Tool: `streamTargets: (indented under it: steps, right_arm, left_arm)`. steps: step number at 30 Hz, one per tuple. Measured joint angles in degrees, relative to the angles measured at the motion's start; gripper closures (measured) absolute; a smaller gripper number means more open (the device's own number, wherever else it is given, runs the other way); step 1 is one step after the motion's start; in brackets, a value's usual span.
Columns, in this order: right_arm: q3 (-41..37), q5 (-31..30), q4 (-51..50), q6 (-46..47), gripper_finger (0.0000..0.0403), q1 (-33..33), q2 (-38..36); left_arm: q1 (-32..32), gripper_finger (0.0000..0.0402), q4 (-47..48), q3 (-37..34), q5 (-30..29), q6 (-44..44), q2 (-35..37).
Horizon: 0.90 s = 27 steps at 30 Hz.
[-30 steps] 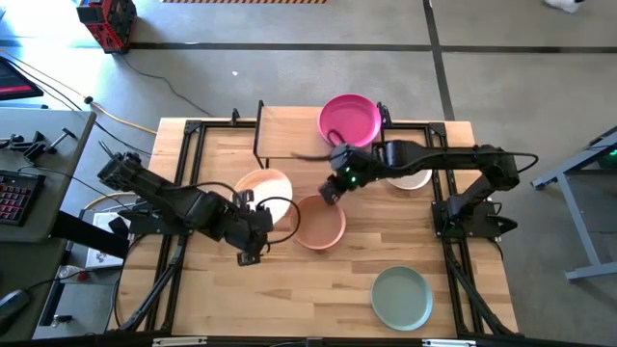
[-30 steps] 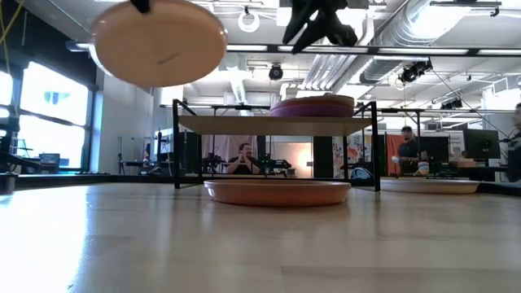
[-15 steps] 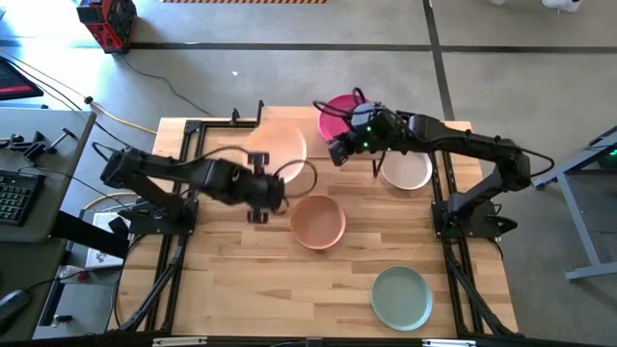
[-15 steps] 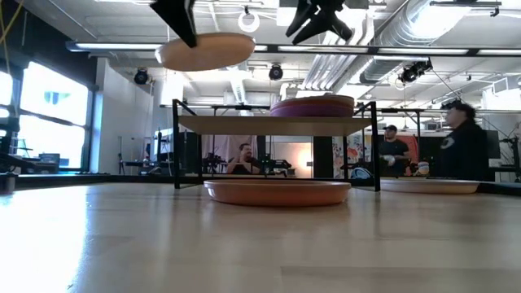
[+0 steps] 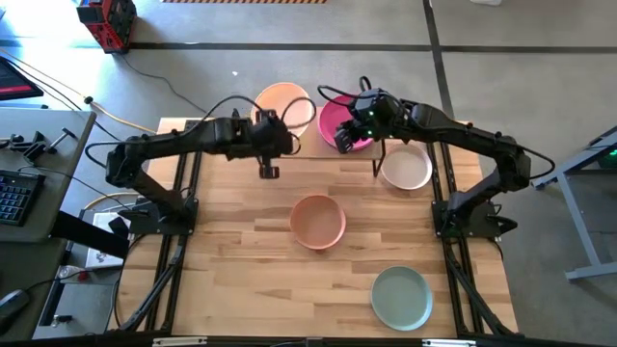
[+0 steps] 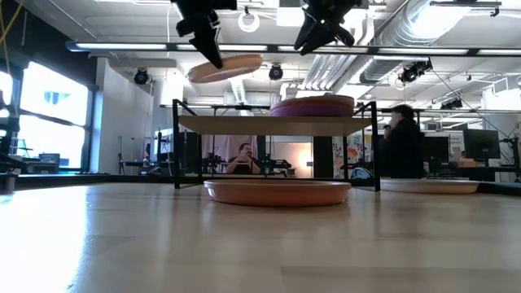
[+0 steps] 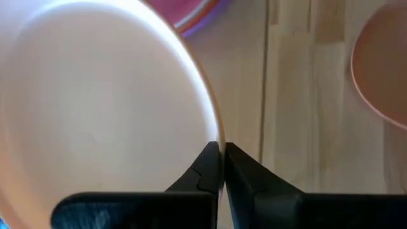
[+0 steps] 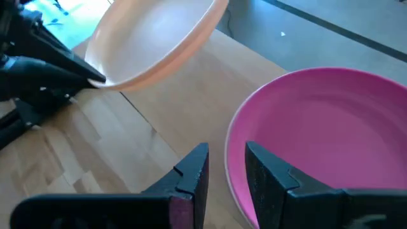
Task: Place and stack plates onto a shelf
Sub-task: Put the left white plate on the shelf
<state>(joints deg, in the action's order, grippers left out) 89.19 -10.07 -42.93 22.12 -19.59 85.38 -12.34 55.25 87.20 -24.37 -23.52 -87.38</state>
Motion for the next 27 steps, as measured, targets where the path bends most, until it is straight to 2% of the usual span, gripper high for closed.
streamTargets:
  steps: [10, 27]
  right_arm:
    - [0.0, 0.0, -3.2, -1.6, 0.0318, -1.1, 0.0]
    - [0.0, 1.2, -6.2, 0.0, 0.0318, -1.0, 0.0]
  left_arm:
    - [-5.0, 0.0401, -2.5, 0.0, 6.9, -2.6, -2.7]
    - [-5.6, 0.0401, -2.4, 0.0, 6.7, -3.2, -9.6]
